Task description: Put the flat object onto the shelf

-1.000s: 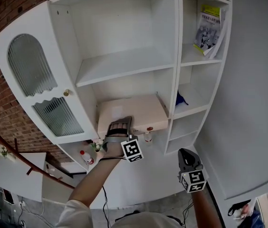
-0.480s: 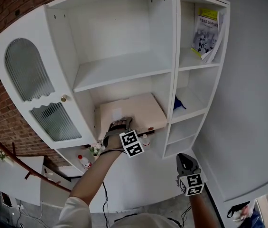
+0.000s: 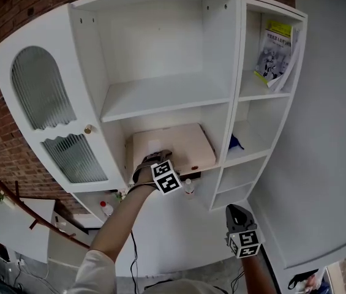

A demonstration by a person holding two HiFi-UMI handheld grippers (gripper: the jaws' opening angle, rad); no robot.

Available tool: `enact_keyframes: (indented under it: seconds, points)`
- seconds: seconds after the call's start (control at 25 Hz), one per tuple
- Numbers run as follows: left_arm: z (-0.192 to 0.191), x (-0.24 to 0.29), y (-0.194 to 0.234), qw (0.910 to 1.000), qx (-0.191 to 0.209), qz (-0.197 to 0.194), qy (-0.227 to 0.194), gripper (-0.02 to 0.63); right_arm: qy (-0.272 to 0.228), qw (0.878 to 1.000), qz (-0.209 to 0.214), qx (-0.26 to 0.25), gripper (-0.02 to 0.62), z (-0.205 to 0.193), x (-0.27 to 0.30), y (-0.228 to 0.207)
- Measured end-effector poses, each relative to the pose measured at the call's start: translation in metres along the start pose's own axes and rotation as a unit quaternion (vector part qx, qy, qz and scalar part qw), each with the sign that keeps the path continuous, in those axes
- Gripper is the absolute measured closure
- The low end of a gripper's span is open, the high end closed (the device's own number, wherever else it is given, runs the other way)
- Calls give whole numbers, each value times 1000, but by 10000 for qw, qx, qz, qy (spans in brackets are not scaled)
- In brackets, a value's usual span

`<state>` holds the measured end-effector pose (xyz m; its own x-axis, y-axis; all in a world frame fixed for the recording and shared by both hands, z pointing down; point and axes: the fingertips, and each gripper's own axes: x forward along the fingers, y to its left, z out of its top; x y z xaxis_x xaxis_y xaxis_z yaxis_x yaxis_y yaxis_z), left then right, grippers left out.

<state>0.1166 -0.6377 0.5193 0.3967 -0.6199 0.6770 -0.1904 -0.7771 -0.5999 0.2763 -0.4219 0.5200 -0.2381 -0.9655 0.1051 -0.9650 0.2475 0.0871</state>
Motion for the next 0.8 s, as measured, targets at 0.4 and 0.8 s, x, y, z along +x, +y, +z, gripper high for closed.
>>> enact_keyframes:
  seconds: [0.4,0.8]
  points:
    - [-2,-12,1,9991,149,363,-133,235,23,10000,70,-49,560,3,4,3]
    - [12,-71,-24,9912,-342,734,-1044,236,-32,9997,181,-143,561,13,8,11]
